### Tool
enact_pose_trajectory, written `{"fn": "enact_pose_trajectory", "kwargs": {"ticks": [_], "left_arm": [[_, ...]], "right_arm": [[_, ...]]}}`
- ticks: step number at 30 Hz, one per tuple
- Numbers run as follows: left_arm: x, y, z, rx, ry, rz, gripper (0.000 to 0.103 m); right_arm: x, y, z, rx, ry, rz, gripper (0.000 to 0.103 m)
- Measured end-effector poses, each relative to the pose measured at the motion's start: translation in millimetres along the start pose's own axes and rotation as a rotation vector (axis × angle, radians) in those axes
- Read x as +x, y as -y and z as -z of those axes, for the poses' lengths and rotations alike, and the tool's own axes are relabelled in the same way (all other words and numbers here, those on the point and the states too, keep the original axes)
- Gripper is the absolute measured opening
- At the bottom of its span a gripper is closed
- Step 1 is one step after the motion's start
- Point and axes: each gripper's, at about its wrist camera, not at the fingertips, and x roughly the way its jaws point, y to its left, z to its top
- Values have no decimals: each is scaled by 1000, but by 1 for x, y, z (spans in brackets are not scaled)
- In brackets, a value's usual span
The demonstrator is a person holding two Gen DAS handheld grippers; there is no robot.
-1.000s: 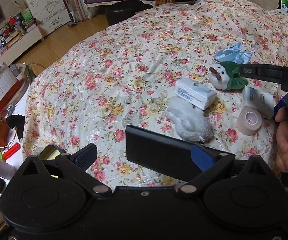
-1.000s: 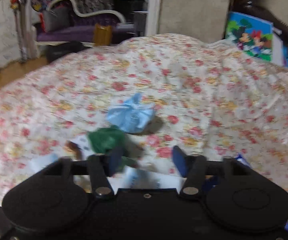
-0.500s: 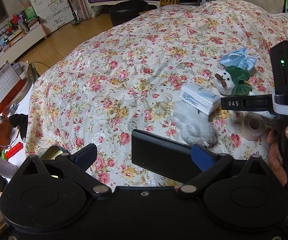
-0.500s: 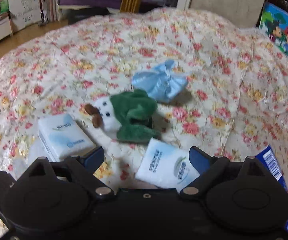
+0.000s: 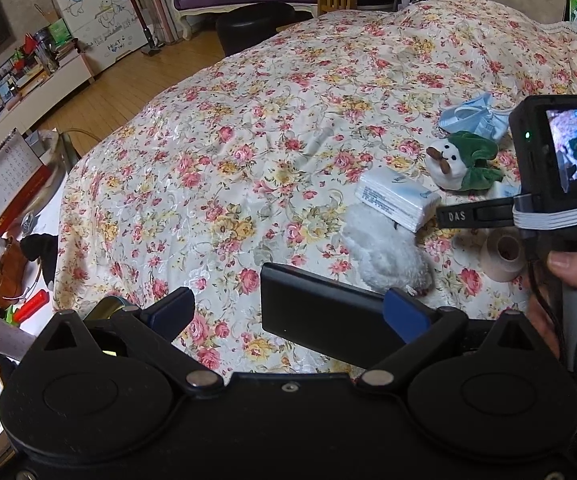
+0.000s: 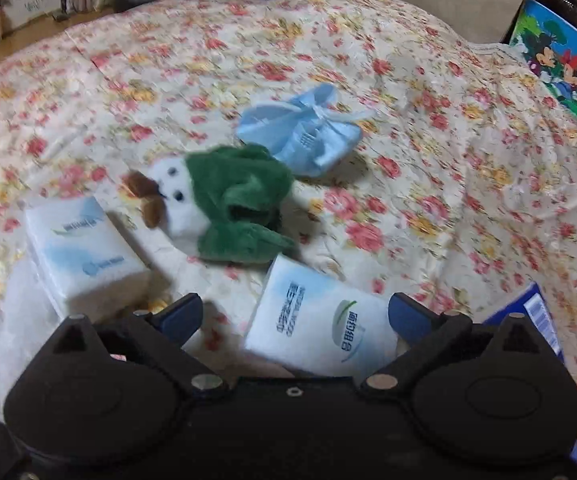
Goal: Organize soft objects
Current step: 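Lower the right tool onto the white tissue pack while the left tool approaches the white fluffy plush, then grasp the white tissue pack with the right tool while the left tool grasps the white fluffy plush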
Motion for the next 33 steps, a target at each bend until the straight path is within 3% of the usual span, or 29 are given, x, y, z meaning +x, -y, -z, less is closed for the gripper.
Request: {"fn": "enact_pose_trajectory", "kwargs": {"ticks": [4,6,10,15,18,20,21,22,26,33], "left_arm": [[1,1,-1,5,-2,-1,97],[1,2,-1,9,-1,-3,97],[1,1,-2,5,0,-5,97],[5,0,-5,-2,-12,2,97],[7,1,-9,-7,-15,2,97],[9,2,-12,-9,-17,7,97],[10,3,-14,-10,-20,12,97],[11,4,-16,-12,-22,18,97],[22,10,-27,-11,-40,33,97],[52,26,-53,-6,-86,42,97]], "right_arm": [[-15,0,-4,6,81,-164,86],[-18,0,-5,28,85,-201,85],[-13,-3,-3,15,73,-102,94],[-8,-2,-6,29,22,-180,98],[-2,-8,-5,7,7,-150,99],[3,-10,-3,-6,-17,-117,94],[7,-10,-3,-6,-39,-112,77],[8,-9,-3,-2,-46,-110,74],[-1,8,-5,76,-11,-144,74],[-27,35,-9,208,143,-137,74]]}}
